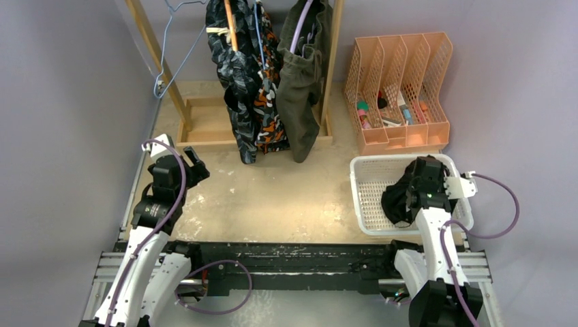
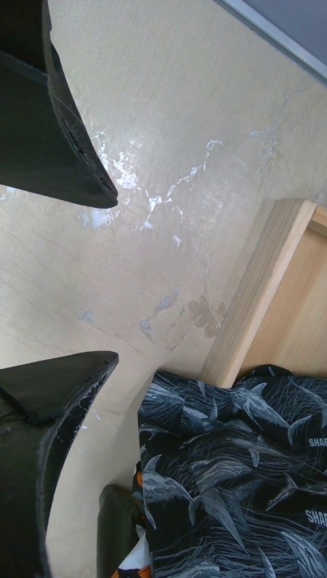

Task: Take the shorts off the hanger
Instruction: Place the shorts in the basket, then move the basket to the center of the board.

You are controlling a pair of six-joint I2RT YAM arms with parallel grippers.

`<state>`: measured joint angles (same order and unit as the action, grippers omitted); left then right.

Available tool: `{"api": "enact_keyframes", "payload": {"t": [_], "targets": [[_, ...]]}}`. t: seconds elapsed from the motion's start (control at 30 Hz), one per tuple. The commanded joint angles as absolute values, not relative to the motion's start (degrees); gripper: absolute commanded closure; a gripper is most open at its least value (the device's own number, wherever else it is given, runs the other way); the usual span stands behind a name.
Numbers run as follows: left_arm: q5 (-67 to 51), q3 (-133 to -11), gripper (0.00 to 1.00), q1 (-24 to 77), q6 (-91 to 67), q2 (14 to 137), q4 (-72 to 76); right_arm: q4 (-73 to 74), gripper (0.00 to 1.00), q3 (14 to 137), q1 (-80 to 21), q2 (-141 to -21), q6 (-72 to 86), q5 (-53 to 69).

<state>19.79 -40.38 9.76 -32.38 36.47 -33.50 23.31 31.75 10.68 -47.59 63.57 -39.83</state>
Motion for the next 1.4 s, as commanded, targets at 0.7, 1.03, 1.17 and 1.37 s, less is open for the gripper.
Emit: {"api": "enact_keyframes", "payload": {"t": [0.7, 1.03, 1.17, 1.37], "targets": [[19.6, -40.3, 0.24, 9.6, -32.4, 36.8, -30.6, 3.1, 0.45, 33.0, 11.0, -45.1, 37.5, -12.3], [19.7, -40.3, 0.24, 9.5, -32.3, 36.8, -30.6, -5.0, 0.37, 34.0, 11.0, -57.6, 32.3, 6.9], [19.7, -40.3, 0.24, 9.5, -32.3, 36.9, -30.7, -4.8, 0.36, 36.8, 11.0, -64.7, 27.7, 13.1], [19.8, -40.3, 0.24, 9.5, -32.3, 37.0, -30.7, -7.7, 0.36, 40.6, 11.0, -70.6, 23.5, 19.2]]}}
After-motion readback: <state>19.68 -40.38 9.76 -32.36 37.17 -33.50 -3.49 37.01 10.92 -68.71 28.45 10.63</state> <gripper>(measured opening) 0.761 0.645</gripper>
